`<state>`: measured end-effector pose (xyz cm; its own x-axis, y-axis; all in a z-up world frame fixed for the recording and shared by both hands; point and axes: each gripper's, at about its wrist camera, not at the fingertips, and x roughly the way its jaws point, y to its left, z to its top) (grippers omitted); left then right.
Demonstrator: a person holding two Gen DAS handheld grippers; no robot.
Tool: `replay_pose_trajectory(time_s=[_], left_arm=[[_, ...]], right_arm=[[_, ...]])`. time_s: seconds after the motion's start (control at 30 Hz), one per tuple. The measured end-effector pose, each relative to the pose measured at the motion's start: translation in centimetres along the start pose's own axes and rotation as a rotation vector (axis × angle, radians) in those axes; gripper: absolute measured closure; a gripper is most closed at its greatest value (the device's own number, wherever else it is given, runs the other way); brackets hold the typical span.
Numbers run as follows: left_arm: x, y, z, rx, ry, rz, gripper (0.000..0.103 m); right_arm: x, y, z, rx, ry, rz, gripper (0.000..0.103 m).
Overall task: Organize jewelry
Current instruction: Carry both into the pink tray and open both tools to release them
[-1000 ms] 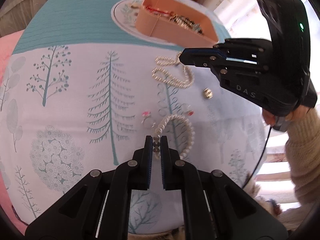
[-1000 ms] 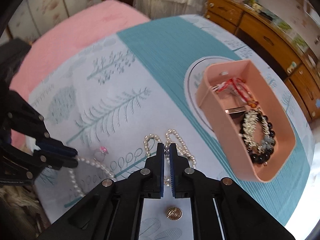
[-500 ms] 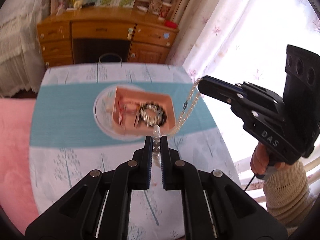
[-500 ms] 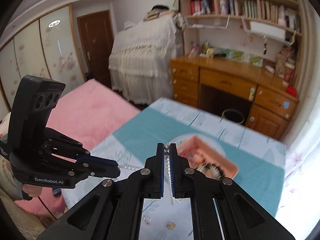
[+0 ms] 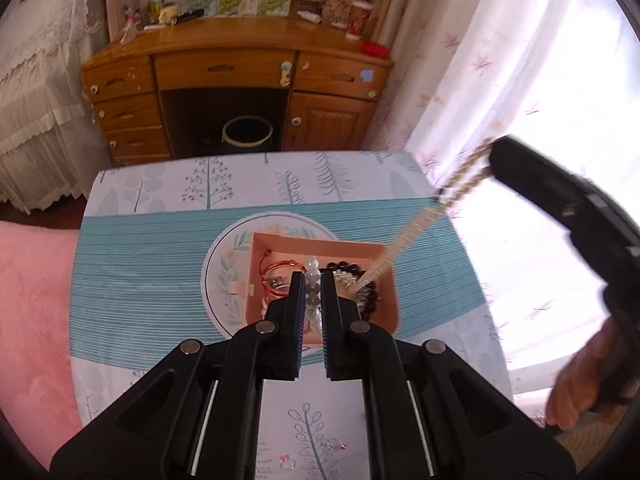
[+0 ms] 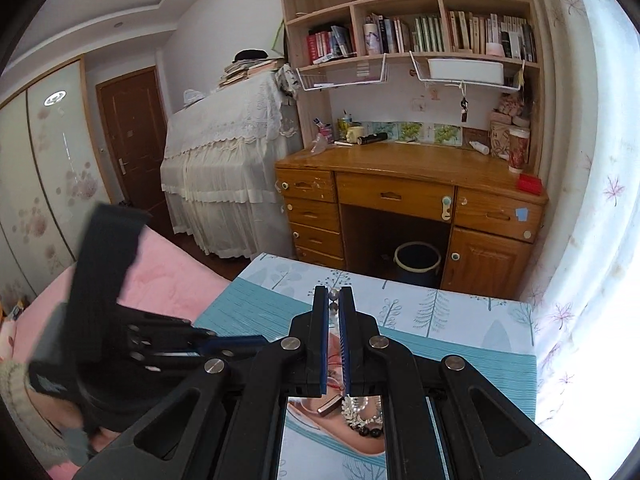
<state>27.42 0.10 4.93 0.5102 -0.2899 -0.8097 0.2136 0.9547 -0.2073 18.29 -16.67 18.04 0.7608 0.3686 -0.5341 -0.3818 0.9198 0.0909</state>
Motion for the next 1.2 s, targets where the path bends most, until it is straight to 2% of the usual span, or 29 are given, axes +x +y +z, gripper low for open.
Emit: replay_pose_trajectory(time_s=[0.27, 0.47, 0.5, 0.57, 0.6, 0.63, 0.83, 1.2], left_arm=[[8.1, 2.0, -1.9, -0.007, 0.105, 0.029, 0.098], [10.7, 3.0, -2.7, -0.02, 0.134, 0.0, 0.097], [10.8, 3.1, -2.8, -0.03, 0.143, -0.02, 0.095], [10.9, 3.7, -3.1, -0.051, 0.155, -0.044, 0.079], [10.7, 4.0, -3.3, -0.063, 0.15, -0.044, 0.063], [10.4, 4.2, -3.4, -0.075, 0.142, -0.044, 0.055], [8.5, 6.4, -5.0, -0.14, 0.128, -0.049, 0.055], [5.5, 8.5, -7.6, -0.159, 0.084, -0.021, 0.055]], right_arm=[[4.4, 0.7, -0.2, 0.018, 0.036, 0.016, 0.098], [6.3, 1.6, -0.3, 0.018, 0.054, 0.027, 0.098], [6.6, 1.8, -0.3, 0.019, 0.058, 0.028, 0.098], [7.0, 2.1, -0.3, 0.019, 0.065, 0.031, 0.098], [7.3, 2.3, -0.3, 0.019, 0.069, 0.033, 0.098], [7.5, 2.4, -0.4, 0.018, 0.072, 0.035, 0.098], [9.3, 3.7, -0.3, 0.011, 0.082, 0.03, 0.098], [10.6, 5.7, 1.0, -0.01, 0.084, 0.036, 0.098]])
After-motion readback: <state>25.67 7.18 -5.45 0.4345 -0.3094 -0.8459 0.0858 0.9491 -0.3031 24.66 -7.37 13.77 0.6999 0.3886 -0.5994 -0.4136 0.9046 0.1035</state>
